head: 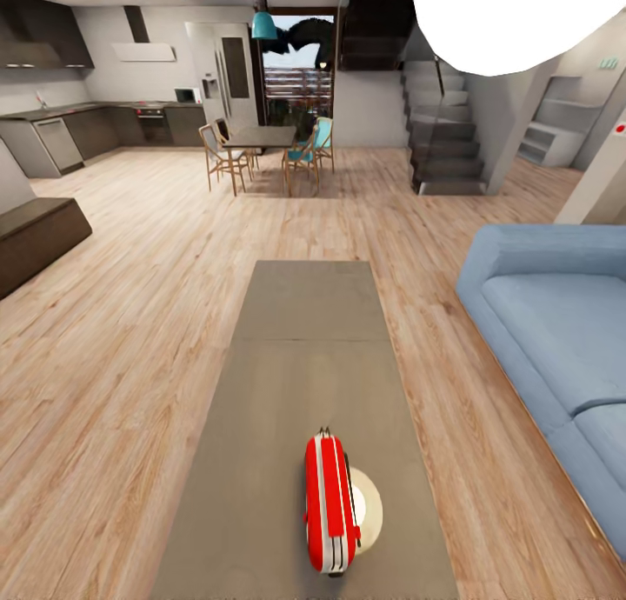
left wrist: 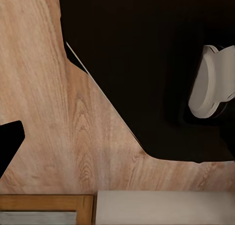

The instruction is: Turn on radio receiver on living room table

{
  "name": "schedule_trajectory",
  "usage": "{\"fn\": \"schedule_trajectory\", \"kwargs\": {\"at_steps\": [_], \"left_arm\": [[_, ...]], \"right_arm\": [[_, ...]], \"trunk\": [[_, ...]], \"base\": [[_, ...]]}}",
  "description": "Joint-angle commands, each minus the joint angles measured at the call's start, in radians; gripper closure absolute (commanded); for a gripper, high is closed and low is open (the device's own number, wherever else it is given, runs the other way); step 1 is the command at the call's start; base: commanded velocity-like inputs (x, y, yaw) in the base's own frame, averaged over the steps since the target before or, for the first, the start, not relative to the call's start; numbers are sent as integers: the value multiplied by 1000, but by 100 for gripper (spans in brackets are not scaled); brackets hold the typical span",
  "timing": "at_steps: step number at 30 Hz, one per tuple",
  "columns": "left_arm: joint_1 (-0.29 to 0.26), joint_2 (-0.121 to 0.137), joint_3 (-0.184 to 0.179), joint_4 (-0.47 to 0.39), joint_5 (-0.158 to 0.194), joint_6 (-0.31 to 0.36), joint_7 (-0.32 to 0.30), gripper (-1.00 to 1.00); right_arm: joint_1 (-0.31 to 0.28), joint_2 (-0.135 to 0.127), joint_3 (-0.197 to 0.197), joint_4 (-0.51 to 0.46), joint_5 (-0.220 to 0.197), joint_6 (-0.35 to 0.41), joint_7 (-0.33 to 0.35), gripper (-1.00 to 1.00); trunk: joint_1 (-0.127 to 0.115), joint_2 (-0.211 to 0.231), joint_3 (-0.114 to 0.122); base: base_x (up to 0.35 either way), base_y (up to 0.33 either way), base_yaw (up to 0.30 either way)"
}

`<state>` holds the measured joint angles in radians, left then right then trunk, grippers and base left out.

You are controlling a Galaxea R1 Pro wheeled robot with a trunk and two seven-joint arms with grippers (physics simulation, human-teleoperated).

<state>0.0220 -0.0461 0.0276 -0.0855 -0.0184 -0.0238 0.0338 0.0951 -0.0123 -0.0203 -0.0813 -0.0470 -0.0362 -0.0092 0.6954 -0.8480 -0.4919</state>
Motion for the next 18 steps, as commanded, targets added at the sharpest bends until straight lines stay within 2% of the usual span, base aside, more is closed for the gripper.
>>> {"fn": "schedule_trajectory", "kwargs": {"at_steps": [1, 18], "left_arm": [[0, 0, 0, 0, 0, 0, 0, -100], [0, 0, 0, 0, 0, 1, 1, -100]], "right_arm": [[0, 0, 0, 0, 1, 0, 0, -100], [0, 0, 2, 0, 7, -1, 1, -100]], "trunk": [[0, 0, -2], [0, 0, -8]], "base": [[0, 0, 0], [0, 0, 0]]}}
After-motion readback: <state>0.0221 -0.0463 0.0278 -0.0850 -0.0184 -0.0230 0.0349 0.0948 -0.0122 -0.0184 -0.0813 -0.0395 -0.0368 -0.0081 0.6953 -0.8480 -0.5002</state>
